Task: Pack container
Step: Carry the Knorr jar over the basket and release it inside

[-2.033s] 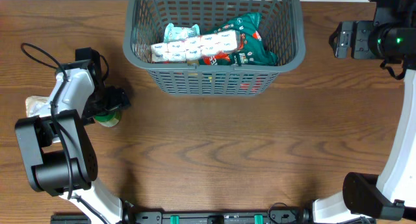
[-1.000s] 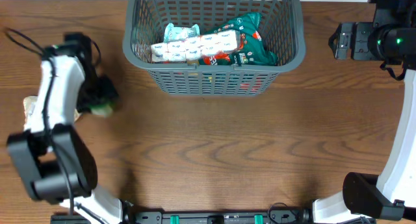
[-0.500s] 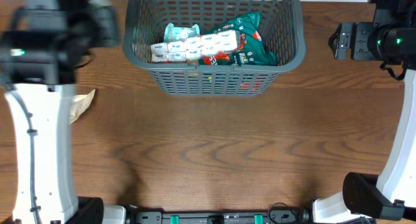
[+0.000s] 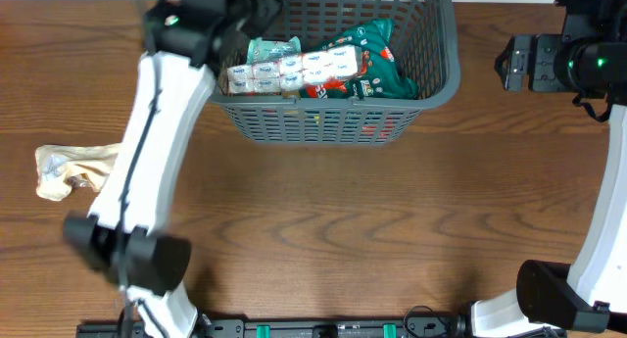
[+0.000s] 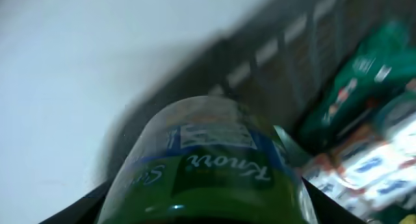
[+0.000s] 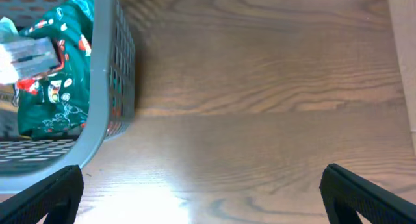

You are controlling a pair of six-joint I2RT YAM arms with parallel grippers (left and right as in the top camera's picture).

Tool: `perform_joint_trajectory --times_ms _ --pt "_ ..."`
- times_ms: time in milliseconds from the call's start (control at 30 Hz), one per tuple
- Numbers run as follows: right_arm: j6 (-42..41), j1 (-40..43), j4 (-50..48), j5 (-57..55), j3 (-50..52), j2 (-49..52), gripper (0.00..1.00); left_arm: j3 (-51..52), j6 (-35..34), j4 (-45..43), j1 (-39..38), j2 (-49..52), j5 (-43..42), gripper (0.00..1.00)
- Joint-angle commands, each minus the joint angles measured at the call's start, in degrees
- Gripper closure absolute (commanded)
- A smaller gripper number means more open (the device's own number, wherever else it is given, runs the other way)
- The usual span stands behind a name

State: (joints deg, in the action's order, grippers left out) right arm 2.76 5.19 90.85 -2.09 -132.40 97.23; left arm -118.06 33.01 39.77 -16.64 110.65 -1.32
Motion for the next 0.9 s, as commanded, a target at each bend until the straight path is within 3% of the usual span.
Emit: perform_joint_trajectory --times_ms 0,267,300,333,367,600,867 --pt "0.76 0.37 0.61 0.22 0.17 0.39 0.01 -0.52 -3.06 0.85 1.09 6.12 0.44 0.94" --pt "0.76 0.35 1.55 0.22 0.17 0.39 0.01 -0.52 -3.85 3.26 1.49 12.31 0.46 0.94" --pt "0.76 0.35 1.57 0.22 0.17 0.39 0.01 -0.52 -4.33 3.28 1.55 12.31 0.46 0.73" --pt "0.76 0.35 1.55 0.2 0.17 0.39 0.01 -0.52 -4.68 3.3 1.53 12.2 0.46 0.26" --pt "0.76 0.37 1.55 0.22 0.17 0.39 0.01 -0.52 -4.68 3.48 1.53 11.87 0.46 0.01" --pt "0.76 0.35 1.53 0.22 0.17 0.39 0.01 -1.11 -4.63 10.14 1.46 1.99 2.89 0.01" --pt "0.74 0.35 1.51 0.22 0.17 0.39 0.01 -1.11 -5.49 10.62 1.95 -16.59 11.13 0.02"
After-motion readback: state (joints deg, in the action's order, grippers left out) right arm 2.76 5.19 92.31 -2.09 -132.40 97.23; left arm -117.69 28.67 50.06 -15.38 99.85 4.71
